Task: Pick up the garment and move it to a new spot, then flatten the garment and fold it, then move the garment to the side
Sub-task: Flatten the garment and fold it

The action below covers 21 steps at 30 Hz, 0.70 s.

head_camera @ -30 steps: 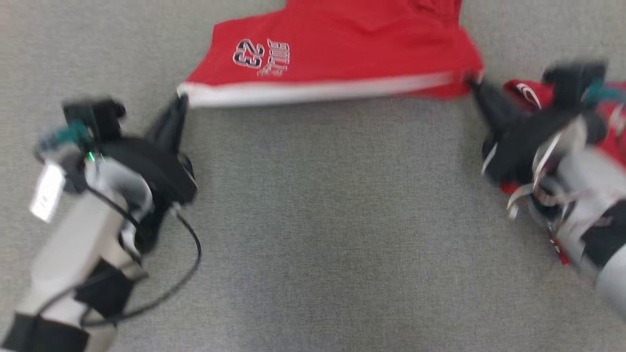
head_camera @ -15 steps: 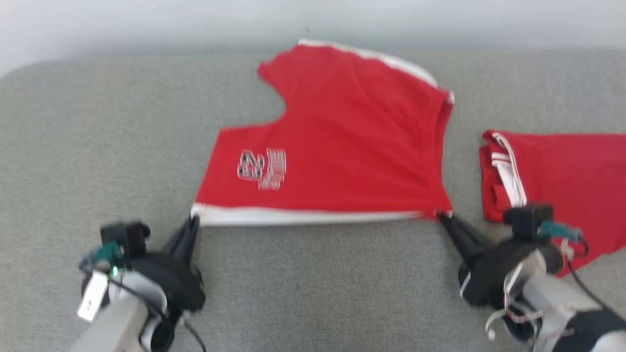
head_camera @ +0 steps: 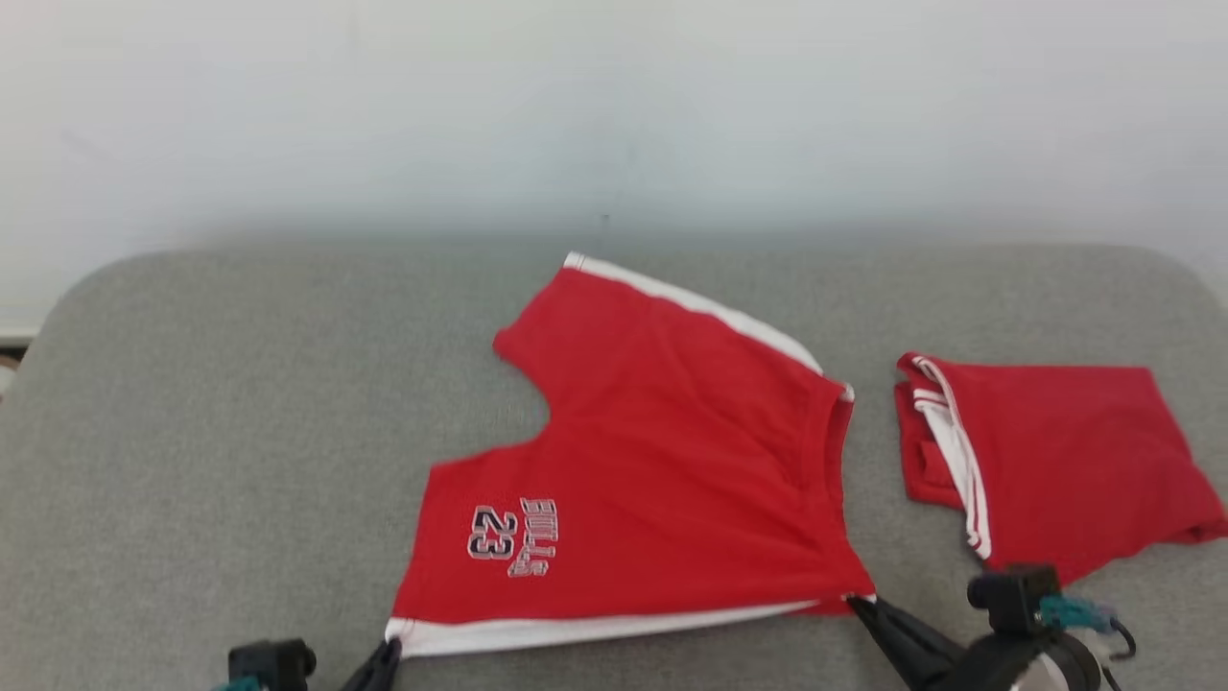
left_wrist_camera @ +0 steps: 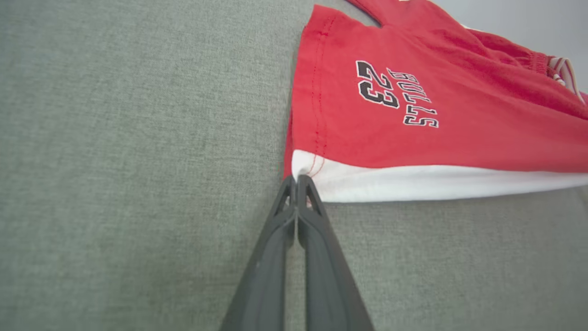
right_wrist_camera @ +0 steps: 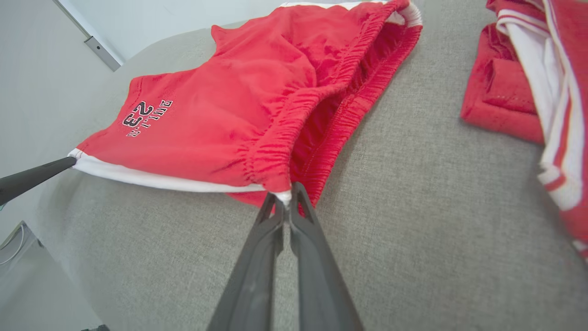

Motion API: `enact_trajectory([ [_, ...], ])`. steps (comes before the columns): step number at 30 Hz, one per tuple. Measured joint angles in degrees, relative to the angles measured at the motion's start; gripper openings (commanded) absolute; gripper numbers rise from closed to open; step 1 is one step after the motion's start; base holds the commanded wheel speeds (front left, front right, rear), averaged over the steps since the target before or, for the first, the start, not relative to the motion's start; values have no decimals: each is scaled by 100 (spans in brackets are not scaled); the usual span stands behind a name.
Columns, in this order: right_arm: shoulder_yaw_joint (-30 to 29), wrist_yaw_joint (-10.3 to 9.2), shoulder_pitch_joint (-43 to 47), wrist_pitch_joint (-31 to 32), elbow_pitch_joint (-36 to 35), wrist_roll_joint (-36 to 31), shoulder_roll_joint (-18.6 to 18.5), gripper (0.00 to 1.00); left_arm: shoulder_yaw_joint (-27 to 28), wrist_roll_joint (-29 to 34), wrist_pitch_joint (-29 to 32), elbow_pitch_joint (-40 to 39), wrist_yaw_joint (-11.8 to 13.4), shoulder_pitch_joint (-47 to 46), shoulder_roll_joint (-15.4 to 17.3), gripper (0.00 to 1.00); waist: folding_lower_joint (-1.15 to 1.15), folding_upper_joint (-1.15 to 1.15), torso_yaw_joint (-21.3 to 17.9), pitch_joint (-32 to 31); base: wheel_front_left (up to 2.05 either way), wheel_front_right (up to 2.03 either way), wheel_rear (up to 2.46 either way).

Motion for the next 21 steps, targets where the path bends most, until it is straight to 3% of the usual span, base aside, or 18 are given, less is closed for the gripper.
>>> enact_trajectory([
  [7,-56,-20,503,-16,-248,30,-293,0,-110,-15,1,-324,125,335,46,0,0,0,-182,-339,0,0,0],
  [21,23,-350,746,-15,-456,-34,-337,0,-136,-41,168,-737,365,614,138,0,2,1,-195,-318,0,0,0],
])
